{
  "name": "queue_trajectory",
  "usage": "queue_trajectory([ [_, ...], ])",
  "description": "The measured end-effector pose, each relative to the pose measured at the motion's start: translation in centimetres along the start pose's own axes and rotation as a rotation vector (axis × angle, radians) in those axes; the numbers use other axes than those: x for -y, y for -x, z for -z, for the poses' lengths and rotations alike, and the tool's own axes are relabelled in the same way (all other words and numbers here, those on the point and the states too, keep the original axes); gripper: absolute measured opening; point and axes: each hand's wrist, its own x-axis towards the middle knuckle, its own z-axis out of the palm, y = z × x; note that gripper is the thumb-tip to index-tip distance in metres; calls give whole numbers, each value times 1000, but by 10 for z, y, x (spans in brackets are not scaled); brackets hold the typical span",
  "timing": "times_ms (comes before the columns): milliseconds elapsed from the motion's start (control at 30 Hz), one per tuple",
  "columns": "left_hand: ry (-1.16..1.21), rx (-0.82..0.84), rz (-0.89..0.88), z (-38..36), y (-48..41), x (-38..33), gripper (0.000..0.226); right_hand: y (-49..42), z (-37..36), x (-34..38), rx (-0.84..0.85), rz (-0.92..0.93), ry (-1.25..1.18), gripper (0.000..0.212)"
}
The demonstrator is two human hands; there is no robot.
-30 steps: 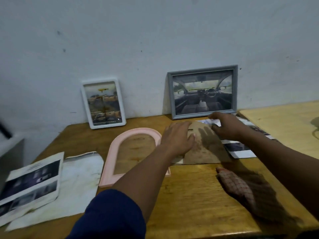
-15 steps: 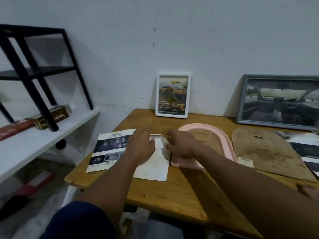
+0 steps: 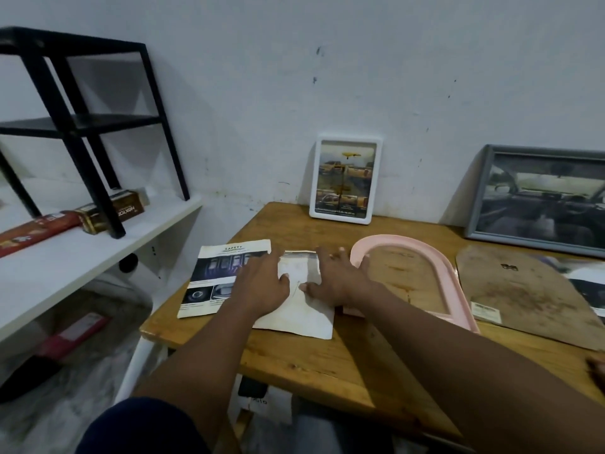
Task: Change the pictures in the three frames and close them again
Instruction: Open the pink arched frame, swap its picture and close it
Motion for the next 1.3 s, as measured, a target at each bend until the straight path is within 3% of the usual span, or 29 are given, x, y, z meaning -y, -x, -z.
queue_trajectory([
  [233, 1, 15, -34, 4, -2, -4, 64, 9, 4, 15, -193, 99, -85, 66],
  [333, 37, 22, -54, 10, -7, -9, 71, 14, 17, 15, -326, 148, -314, 66],
  [467, -45, 17, -57, 21, -18, -24, 64, 17, 62, -16, -486, 85, -520, 59],
  [567, -39, -16, -94, 24, -20, -48, 51, 20, 94, -71, -452, 3, -519, 55],
  [700, 40, 1, -104, 11, -24, -83, 54, 33, 98, -146, -349, -182, -575, 52],
  [900, 111, 187, -197, -29, -16, -128, 61, 43, 57, -177, -333, -287, -346, 52],
  [1000, -30, 176, -247, -42, -14, -134, 61, 44, 36, -172, -308, -269, -109, 48],
  [1300, -35, 154, -238, -51, -13, -122, 59, 44, 5, -162, -272, -210, 7, 47],
])
